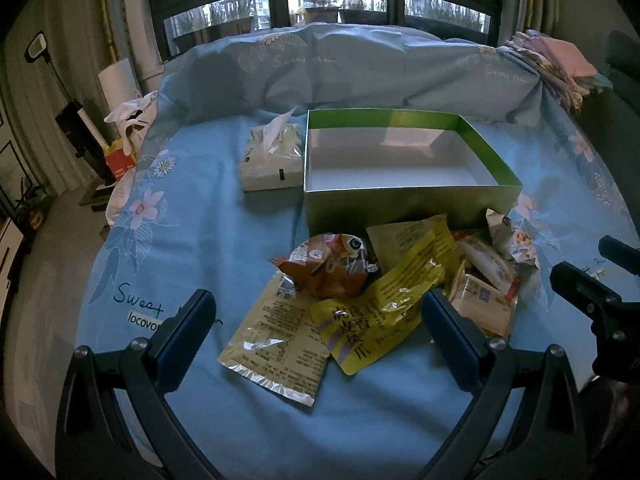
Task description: Organize snacks
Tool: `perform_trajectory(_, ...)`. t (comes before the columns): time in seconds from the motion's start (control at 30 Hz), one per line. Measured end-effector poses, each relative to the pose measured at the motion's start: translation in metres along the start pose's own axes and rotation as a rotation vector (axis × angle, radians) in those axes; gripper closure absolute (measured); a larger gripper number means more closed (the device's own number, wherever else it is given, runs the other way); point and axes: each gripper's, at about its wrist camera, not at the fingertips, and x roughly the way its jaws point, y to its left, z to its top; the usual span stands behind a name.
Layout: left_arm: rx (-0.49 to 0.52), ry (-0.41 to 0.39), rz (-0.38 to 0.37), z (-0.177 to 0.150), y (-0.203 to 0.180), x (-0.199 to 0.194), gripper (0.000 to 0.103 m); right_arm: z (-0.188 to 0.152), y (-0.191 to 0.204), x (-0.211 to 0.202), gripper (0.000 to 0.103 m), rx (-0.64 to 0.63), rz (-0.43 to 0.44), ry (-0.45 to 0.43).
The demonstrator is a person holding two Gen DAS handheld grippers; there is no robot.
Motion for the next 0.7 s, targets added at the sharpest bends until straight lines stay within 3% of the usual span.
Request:
perform_trajectory(0.53,-0.023,0.016,-0.041,-0.005,0.019,0.014,0.0,-0.002,0.021,0.011,0.0,-0.014,0.008,0.03)
perform_trajectory(0.63,-0.055,0.075,-0.135,-0.007,0.031,0.024,0.0,-0.006,0.027,0.014,0.0,-0.003,0.085,0.036)
perform_trajectory(0.7,-0.098,0.133,-0.227,-0.011,0.044,0.036,0.0,-0.012,0.032,0.018,0.0,0.015,0.185,0.057)
